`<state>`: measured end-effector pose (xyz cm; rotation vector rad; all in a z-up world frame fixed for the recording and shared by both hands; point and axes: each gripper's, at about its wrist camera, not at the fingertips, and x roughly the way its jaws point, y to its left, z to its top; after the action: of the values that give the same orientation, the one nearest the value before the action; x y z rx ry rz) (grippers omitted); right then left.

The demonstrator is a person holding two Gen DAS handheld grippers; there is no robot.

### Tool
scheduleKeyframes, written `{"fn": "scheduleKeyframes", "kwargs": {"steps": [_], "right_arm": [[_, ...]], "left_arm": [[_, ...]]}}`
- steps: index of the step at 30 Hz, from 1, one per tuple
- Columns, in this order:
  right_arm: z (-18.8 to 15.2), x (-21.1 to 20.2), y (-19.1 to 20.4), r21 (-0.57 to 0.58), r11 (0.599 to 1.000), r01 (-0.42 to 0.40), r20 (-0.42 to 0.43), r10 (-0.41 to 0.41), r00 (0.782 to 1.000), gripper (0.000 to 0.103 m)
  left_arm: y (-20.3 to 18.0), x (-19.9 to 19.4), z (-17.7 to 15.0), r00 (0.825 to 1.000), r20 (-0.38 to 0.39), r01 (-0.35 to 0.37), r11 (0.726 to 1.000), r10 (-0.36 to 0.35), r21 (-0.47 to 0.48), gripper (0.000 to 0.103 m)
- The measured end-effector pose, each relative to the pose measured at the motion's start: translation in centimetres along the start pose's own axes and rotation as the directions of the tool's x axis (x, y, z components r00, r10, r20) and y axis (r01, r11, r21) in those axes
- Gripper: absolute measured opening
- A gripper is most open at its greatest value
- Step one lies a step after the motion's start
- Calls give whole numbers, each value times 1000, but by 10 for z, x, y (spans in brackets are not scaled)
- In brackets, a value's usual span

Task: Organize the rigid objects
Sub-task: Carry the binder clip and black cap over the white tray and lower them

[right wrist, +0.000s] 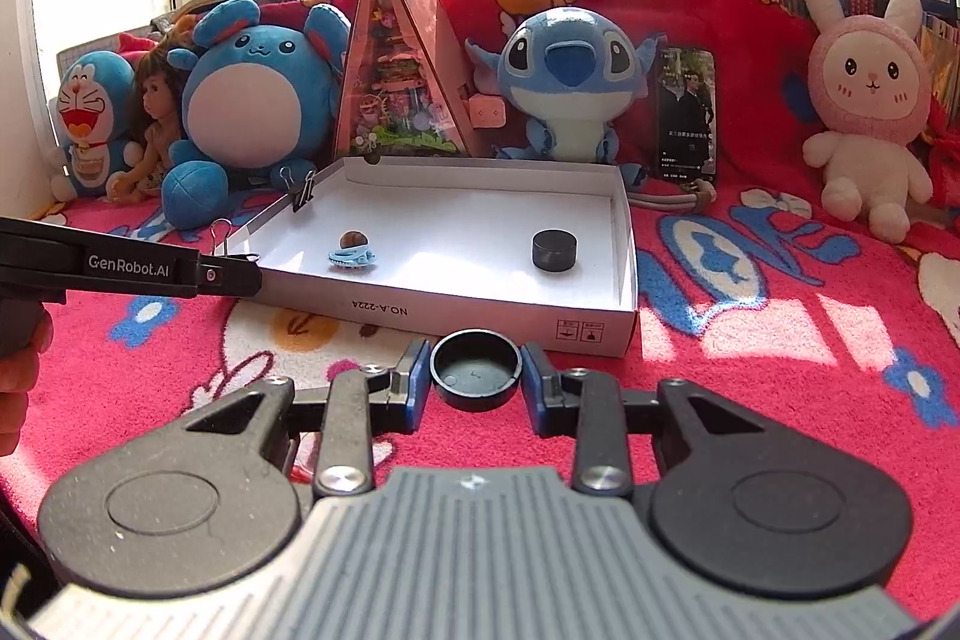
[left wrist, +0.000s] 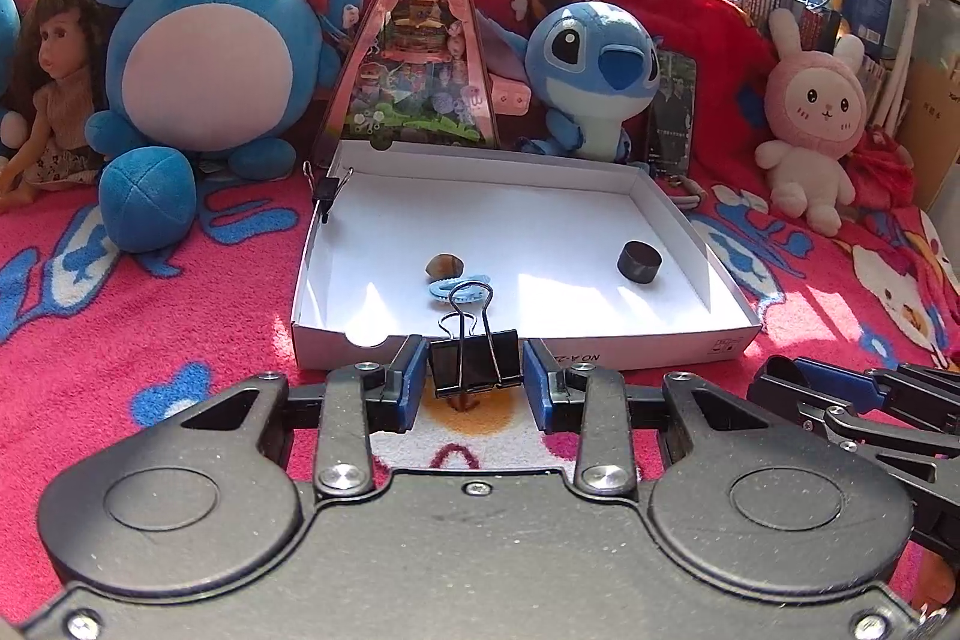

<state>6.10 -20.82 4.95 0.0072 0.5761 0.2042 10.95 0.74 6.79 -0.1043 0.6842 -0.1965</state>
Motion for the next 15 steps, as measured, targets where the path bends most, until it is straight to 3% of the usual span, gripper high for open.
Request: {"fn": "scheduleKeyframes", "kwargs": {"steps": [6, 15], "right_arm": [[40, 23, -18, 60, 998, -5, -52, 8, 999, 38], [94, 80, -36, 100, 995, 12, -155, 4, 988, 38]], "left_arm": [[7, 25, 45, 998, -53, 36, 998, -39, -54, 33], [3, 88, 101, 989, -145, 12, 998, -21, -62, 33]]}}
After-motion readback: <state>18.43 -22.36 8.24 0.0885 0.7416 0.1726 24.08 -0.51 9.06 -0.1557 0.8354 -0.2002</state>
